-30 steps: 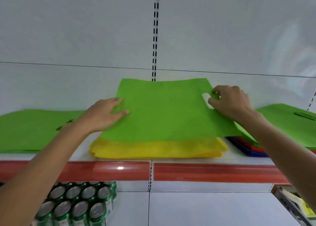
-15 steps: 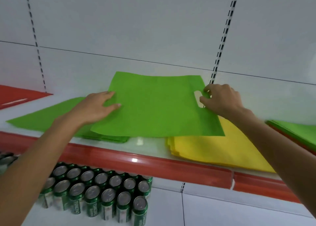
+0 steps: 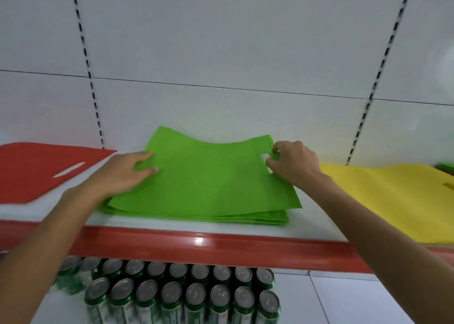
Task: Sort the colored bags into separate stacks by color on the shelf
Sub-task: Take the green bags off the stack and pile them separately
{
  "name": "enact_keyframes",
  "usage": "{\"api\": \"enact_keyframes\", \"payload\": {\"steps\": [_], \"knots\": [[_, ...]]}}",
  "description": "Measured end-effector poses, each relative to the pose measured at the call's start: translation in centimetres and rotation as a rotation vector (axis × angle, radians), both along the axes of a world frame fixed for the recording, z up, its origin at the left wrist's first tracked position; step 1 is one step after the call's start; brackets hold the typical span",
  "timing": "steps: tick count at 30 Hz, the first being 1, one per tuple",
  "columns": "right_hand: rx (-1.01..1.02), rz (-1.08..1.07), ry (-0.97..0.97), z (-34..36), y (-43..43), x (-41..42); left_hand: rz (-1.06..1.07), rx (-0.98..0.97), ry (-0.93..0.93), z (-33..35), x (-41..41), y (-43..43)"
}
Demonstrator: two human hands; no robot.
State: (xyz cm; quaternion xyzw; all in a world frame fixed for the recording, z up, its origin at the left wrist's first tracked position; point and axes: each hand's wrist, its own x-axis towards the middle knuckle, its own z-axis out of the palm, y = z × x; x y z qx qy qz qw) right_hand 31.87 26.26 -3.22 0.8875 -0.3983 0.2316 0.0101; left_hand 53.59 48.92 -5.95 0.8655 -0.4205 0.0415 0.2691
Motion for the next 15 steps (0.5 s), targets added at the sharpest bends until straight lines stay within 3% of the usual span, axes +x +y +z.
{"api": "enact_keyframes", "payload": {"steps": [7, 15], "knots": [[0.084, -0.052, -0.024, -2.6, 1.9, 1.9, -0.025, 0.062, 0.039, -1.8, 2.7, 1.1], [0.117, -0.038, -0.015, -3.7, 2.2, 2.3, -0.035, -0.013, 0.067, -2.4, 3.7, 1.4]]}}
